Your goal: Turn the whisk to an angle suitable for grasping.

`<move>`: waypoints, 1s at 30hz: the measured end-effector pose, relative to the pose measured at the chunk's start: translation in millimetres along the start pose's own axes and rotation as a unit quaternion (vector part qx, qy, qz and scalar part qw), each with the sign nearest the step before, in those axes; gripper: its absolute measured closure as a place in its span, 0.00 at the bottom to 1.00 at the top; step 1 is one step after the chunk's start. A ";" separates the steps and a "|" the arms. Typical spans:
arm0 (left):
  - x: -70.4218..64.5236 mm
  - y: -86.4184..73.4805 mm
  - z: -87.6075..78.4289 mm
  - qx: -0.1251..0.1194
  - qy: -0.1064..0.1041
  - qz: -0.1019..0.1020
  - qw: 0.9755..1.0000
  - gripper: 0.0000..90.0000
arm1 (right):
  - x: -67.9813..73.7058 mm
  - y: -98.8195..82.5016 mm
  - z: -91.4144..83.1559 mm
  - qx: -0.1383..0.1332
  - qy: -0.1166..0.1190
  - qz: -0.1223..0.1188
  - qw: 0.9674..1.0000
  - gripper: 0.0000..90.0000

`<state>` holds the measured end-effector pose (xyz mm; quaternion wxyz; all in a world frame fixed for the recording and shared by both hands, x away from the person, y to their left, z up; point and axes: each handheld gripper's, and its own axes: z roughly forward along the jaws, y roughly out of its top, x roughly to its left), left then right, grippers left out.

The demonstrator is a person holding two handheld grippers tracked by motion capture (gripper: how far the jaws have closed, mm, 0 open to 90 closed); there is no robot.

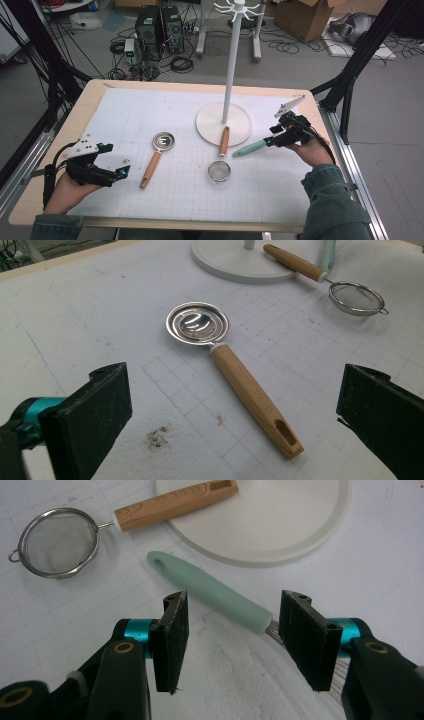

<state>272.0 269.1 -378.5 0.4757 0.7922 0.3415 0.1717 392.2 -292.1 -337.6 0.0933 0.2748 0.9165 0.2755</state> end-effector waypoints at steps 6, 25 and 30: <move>1.1 -0.6 -0.2 0.001 -0.001 -0.002 1.000 0.02 | -7.7 9.5 13.8 0.020 0.016 -0.022 0.999 0.50; 1.2 -1.7 2.7 0.002 -0.006 -0.003 1.000 0.02 | -18.8 4.5 58.1 0.060 0.033 -0.045 0.997 0.44; 1.2 -2.2 2.9 0.004 -0.006 -0.002 1.000 0.02 | -20.1 3.3 66.0 0.074 0.035 -0.046 0.996 0.44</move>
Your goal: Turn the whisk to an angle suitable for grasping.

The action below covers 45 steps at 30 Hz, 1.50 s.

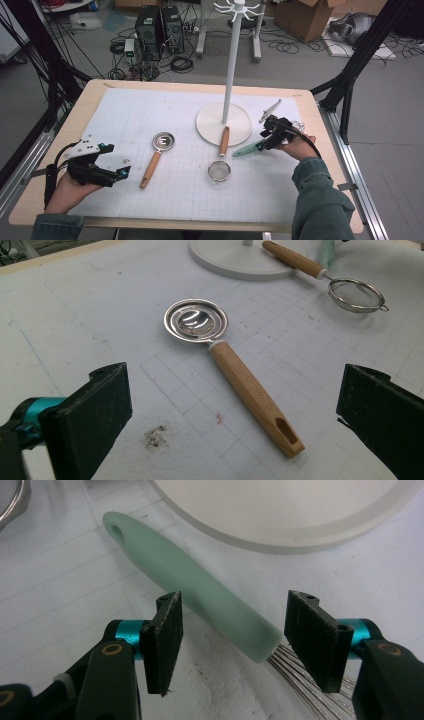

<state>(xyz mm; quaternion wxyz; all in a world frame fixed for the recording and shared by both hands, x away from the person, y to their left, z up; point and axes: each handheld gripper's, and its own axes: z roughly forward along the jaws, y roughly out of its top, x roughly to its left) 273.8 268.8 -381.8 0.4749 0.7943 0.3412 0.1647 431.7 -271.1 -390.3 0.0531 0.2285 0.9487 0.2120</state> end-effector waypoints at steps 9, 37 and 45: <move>-0.6 0.1 1.9 0.001 0.000 0.003 1.000 0.02 | 1.0 1.9 7.4 0.015 0.003 -0.019 1.000 0.44; -0.7 0.2 3.8 0.002 -0.001 0.004 1.000 0.02 | 10.6 2.5 23.3 0.077 0.010 -0.103 0.992 0.57; -0.7 0.4 2.3 -0.002 0.000 0.002 1.000 0.02 | 14.3 5.5 22.5 0.095 0.028 -0.120 0.988 0.68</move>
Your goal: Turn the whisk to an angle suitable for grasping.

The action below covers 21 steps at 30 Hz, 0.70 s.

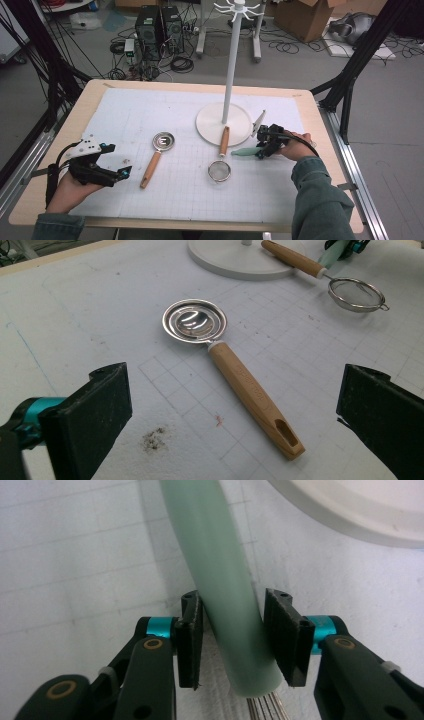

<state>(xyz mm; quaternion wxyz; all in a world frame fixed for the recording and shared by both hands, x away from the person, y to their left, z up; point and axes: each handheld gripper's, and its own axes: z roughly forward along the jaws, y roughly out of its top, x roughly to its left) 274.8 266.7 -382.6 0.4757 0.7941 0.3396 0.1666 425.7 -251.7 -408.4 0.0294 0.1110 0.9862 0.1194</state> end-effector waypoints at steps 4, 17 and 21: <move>0.3 0.0 -0.2 0.001 -0.001 0.000 1.000 0.02 | 1.2 -0.4 -0.4 0.004 0.010 -0.009 1.000 0.73; 0.8 0.2 -1.7 0.000 0.001 0.002 1.000 0.02 | 2.8 -3.2 -1.9 0.005 0.034 0.008 0.999 0.77; 1.0 0.5 -2.8 -0.003 0.000 0.001 1.000 0.02 | 4.2 -3.6 -3.9 0.004 0.035 0.009 0.999 0.77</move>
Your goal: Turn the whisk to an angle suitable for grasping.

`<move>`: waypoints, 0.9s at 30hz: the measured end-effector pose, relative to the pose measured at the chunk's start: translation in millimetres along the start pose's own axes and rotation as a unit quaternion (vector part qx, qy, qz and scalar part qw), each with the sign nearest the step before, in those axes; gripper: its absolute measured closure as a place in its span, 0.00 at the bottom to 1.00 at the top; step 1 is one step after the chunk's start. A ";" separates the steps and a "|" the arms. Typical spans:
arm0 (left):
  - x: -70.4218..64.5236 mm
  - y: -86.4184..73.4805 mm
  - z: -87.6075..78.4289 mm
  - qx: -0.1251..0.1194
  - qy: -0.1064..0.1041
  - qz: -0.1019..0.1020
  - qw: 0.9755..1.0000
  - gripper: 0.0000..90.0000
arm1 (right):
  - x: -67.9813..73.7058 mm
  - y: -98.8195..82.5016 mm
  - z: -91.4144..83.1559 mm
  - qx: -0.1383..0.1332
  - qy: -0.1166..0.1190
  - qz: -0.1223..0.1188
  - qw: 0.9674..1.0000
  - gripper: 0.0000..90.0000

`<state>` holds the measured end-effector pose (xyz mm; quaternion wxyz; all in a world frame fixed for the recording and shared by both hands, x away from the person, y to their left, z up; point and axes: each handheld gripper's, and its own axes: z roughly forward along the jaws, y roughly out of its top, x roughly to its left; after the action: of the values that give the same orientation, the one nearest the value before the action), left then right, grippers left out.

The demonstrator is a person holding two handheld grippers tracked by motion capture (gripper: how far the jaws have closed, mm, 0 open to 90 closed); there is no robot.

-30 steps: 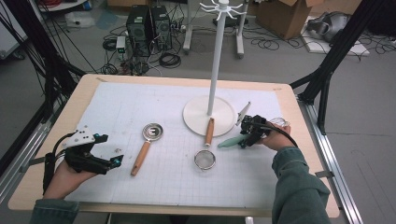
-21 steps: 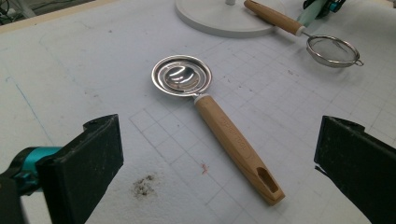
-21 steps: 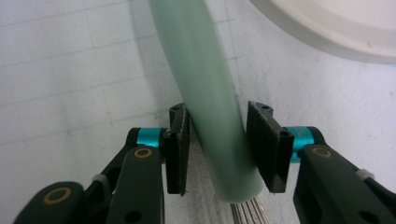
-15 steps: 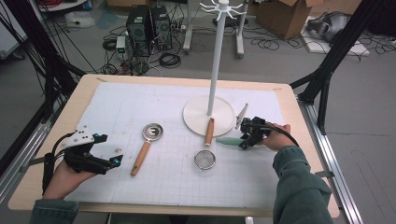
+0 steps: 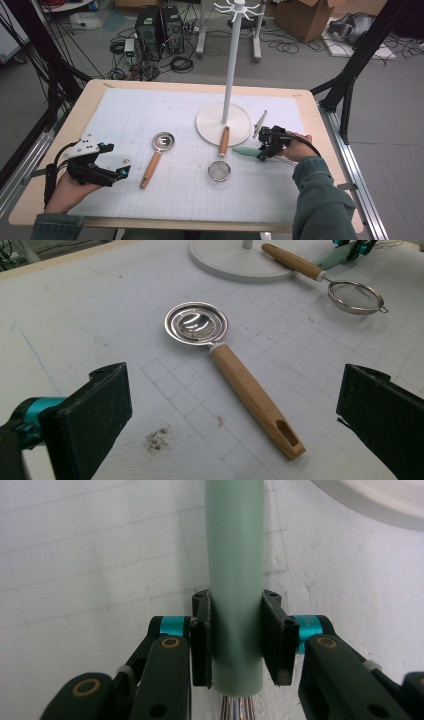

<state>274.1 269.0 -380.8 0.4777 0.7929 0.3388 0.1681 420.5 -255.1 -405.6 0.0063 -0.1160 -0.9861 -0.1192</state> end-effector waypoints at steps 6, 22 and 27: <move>1.1 0.3 -1.2 -0.001 0.000 0.002 1.000 0.02 | 0.9 -2.3 -5.6 -0.011 0.001 0.007 1.000 0.77; 2.1 1.1 -3.7 -0.007 0.000 0.000 1.000 0.02 | 11.5 -8.4 -31.6 -0.062 -0.006 0.021 0.998 0.78; 2.7 1.4 -4.4 -0.005 0.001 0.002 1.000 0.02 | 15.9 -13.4 -45.0 -0.095 -0.013 0.031 0.995 0.78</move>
<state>273.9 273.3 -377.6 0.4807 0.7911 0.3370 0.1717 401.3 -274.7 -364.4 -0.0135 -0.1480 -0.9661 -0.2109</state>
